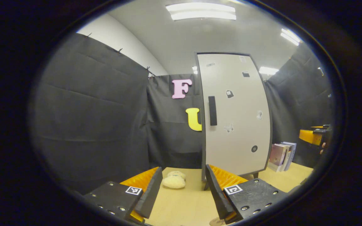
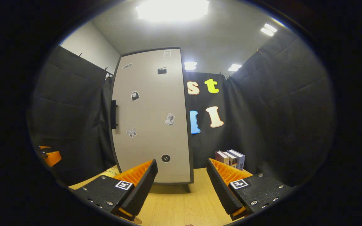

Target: Open the cabinet door with the right hand, grasp the bottle in the cabinet with the left hand and place it on the coaster, then close the cabinet door with the right hand.

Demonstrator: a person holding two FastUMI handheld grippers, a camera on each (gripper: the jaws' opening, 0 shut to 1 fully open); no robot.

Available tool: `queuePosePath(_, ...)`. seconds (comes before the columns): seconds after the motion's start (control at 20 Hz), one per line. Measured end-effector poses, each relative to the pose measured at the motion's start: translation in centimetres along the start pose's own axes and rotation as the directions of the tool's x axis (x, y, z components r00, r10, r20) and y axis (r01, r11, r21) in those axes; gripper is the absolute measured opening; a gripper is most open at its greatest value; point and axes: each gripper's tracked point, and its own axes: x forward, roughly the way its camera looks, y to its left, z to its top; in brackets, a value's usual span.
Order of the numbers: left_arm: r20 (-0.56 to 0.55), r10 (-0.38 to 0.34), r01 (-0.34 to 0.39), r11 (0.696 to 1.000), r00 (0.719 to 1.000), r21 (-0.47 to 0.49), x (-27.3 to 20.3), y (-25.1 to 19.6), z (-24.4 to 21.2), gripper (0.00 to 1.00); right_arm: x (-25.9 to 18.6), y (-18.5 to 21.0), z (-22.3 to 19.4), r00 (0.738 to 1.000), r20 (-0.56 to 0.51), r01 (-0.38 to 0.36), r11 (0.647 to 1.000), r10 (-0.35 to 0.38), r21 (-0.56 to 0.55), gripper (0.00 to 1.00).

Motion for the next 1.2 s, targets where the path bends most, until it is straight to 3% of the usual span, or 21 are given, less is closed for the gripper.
queuePosePath(0.05,-0.001,0.011,-0.011,1.0,1.0,0.006,-0.3,0.6,0.0,0.74,0.5,0.4,0.3,1.0,0.004,-0.008,1.0,0.008,0.001,0.96)
queuePosePath(0.1,0.001,0.023,-0.023,1.0,1.0,0.012,-0.6,1.3,0.0,0.79,1.1,1.0,0.7,1.0,0.006,-0.017,1.0,0.017,0.002,0.96)
queuePosePath(0.3,0.006,0.078,-0.078,0.997,0.997,0.029,-1.6,4.2,0.3,0.79,3.5,3.5,2.6,0.998,0.03,-0.058,0.998,0.058,0.018,0.96)
queuePosePath(0.35,0.005,0.091,-0.091,0.995,0.996,0.032,-1.8,4.9,0.3,0.84,4.1,4.1,3.1,0.997,0.036,-0.068,0.998,0.067,0.019,0.96)
queuePosePath(0.4,0.004,0.105,-0.105,0.994,0.994,0.035,-2.0,5.6,0.2,0.84,4.8,4.7,3.5,0.996,0.042,-0.078,0.997,0.077,0.017,0.96)
queuePosePath(0.5,0.001,0.132,-0.132,0.99,0.991,0.04,-2.5,7.0,0.1,0.74,6.1,6.1,4.3,0.994,0.046,-0.1,0.995,0.099,0.011,0.96)
queuePosePath(0.95,-0.029,0.22,-0.218,0.975,0.975,0.053,-4.3,12.0,-1.4,0.74,10.7,14.3,6.3,0.981,0.037,-0.19,0.982,0.19,-0.013,0.97)
queuePosePath(1.0,-0.028,0.23,-0.228,0.972,0.973,0.058,-4.5,12.6,-1.4,0.79,11.1,15.3,6.6,0.979,0.04,-0.201,0.979,0.202,-0.013,0.96)
queuePosePath(1.2,-0.03,0.268,-0.266,0.962,0.963,0.067,-5.2,14.8,-1.6,0.79,13.0,19.3,8.0,0.968,0.057,-0.242,0.97,0.243,-0.028,0.96)
